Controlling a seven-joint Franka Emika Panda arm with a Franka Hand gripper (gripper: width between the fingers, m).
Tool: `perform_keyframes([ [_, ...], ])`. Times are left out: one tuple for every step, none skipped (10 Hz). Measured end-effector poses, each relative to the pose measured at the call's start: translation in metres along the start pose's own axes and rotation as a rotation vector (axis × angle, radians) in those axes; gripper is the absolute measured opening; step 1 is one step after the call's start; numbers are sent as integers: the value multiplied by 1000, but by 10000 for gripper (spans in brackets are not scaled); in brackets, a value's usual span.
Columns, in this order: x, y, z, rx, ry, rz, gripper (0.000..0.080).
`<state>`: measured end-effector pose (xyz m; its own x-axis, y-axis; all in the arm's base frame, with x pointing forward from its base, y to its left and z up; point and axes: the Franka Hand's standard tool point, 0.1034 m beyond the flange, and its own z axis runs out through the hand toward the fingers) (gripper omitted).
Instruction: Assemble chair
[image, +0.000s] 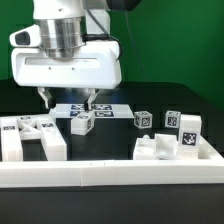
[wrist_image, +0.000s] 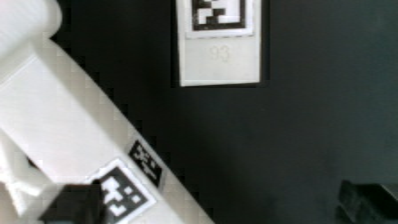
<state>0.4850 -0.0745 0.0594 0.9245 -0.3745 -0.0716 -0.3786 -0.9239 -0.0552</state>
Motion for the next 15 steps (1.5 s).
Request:
perform_keyframes([
  [-4, 0, 1, 5, -35, 3, 649],
  [-10, 1, 1, 19, -139, 13, 649],
  [-7, 3, 5, 20, -188, 19, 649],
  [-11, 4, 9, 22, -250, 25, 649],
  [-15, 3, 9, 32, -338, 29, 649],
  [-13, 1, 9, 36, -394, 29, 649],
  [-12, -1, 11, 35, -422, 27, 649],
  [-20, -2, 11, 39, -502, 27, 649],
  [-20, -4, 12, 41, -569, 26, 649],
  [-20, -4, 13, 42, -621, 26, 649],
  [-22, -2, 15, 44, -694, 31, 649],
  [-21, 1, 20, 42, -737, 35, 649],
  [-19, 1, 25, 37, -740, 35, 649],
  [-20, 2, 26, 36, -737, 36, 649],
  [-21, 1, 28, 31, -739, 46, 649],
])
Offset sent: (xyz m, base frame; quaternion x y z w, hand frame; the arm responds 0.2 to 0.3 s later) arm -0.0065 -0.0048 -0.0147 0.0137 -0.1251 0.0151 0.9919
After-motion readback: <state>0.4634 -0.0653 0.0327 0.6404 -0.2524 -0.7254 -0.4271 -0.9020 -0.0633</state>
